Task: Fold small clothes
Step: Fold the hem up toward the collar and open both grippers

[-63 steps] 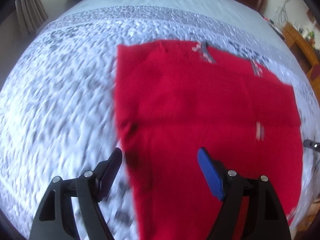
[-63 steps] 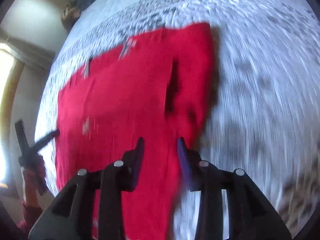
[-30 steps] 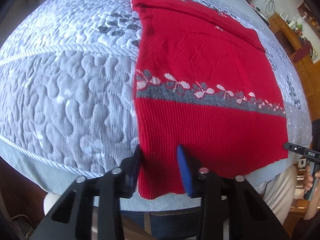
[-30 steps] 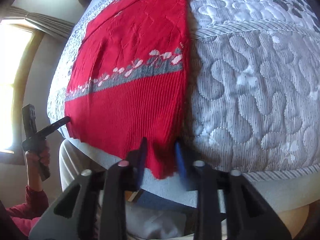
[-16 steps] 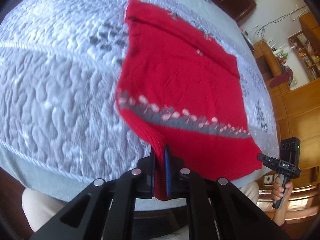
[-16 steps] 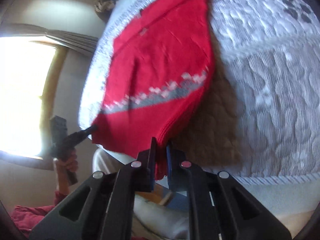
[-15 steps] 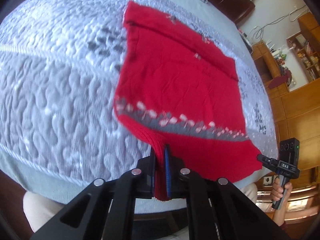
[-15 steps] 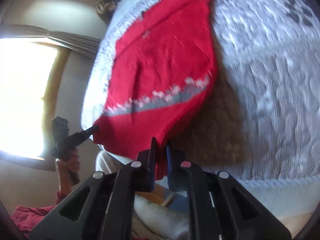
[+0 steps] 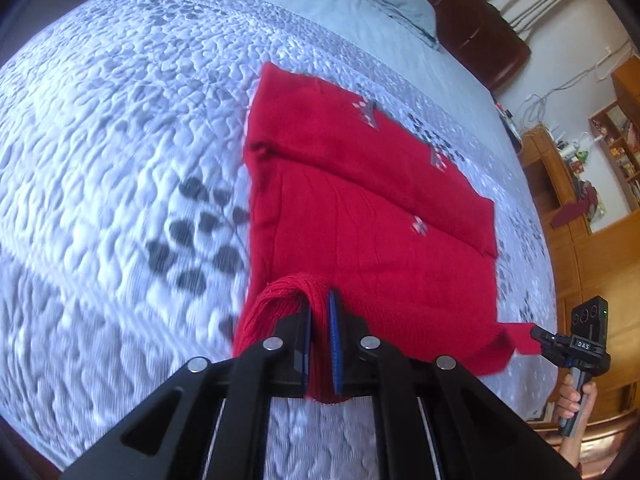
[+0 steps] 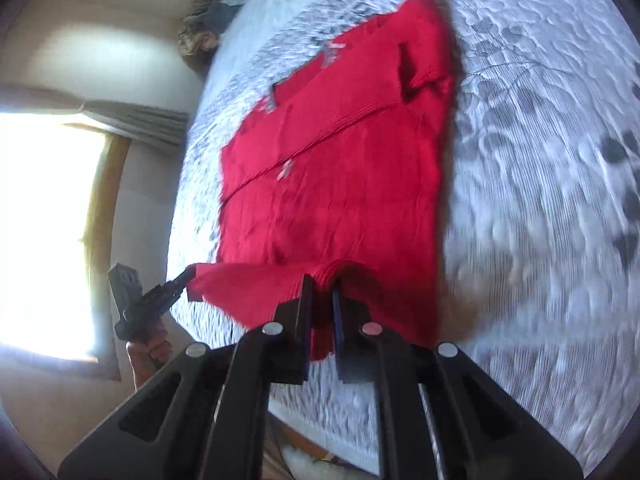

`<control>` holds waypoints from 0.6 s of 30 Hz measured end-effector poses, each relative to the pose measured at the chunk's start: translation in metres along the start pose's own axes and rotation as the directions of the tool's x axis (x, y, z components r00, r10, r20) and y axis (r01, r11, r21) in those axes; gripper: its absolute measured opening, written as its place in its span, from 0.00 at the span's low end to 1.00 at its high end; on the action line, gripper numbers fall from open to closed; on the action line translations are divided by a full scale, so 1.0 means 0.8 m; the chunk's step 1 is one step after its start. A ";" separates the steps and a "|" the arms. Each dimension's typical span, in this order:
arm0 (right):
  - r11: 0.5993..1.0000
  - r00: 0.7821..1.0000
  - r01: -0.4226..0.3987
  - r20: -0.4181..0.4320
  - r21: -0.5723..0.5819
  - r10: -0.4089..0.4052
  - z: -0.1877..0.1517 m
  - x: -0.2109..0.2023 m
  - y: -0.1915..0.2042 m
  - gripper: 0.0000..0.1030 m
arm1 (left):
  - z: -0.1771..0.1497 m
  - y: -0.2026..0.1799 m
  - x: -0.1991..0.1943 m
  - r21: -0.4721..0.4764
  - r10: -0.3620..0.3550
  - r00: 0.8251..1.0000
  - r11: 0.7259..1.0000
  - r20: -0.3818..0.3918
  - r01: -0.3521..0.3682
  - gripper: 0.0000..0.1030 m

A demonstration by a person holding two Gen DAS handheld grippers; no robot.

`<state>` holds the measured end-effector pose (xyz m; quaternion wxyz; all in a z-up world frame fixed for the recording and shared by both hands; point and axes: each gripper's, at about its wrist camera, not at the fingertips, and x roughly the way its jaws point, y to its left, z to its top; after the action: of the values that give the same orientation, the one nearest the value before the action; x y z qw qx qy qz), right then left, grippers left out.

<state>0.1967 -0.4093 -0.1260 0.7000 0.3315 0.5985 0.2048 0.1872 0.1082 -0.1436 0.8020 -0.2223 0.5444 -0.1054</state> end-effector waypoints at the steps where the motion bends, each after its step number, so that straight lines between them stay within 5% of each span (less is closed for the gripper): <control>1: 1.000 1.000 0.005 -0.005 0.013 -0.005 0.008 0.005 -0.004 0.07 | 0.009 0.000 0.012 -0.005 0.011 1.000 1.000 -0.010 -0.011 0.07; 5: 0.996 0.999 0.047 -0.022 0.069 -0.046 0.041 0.034 -0.019 0.12 | 0.031 -0.003 0.054 0.032 0.077 0.996 0.997 -0.043 -0.076 0.09; 8: 0.990 0.992 0.123 -0.003 0.066 -0.123 0.054 0.036 -0.025 0.35 | 0.039 -0.002 0.063 0.026 0.078 0.994 0.997 -0.077 -0.076 0.16; 11: 0.992 0.991 0.129 0.026 0.018 -0.129 0.056 0.023 -0.022 0.37 | 0.046 -0.004 0.037 0.057 0.093 0.996 0.994 0.000 -0.093 0.47; 18: 0.985 0.991 0.132 0.021 -0.108 -0.131 0.062 0.016 -0.005 0.37 | 0.060 -0.018 0.022 0.207 0.124 0.991 0.970 0.042 -0.130 0.50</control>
<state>0.2468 -0.4144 -0.1346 0.7331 0.2540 0.6021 0.1883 0.2390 0.0998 -0.1362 0.8338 -0.1028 0.5317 -0.1073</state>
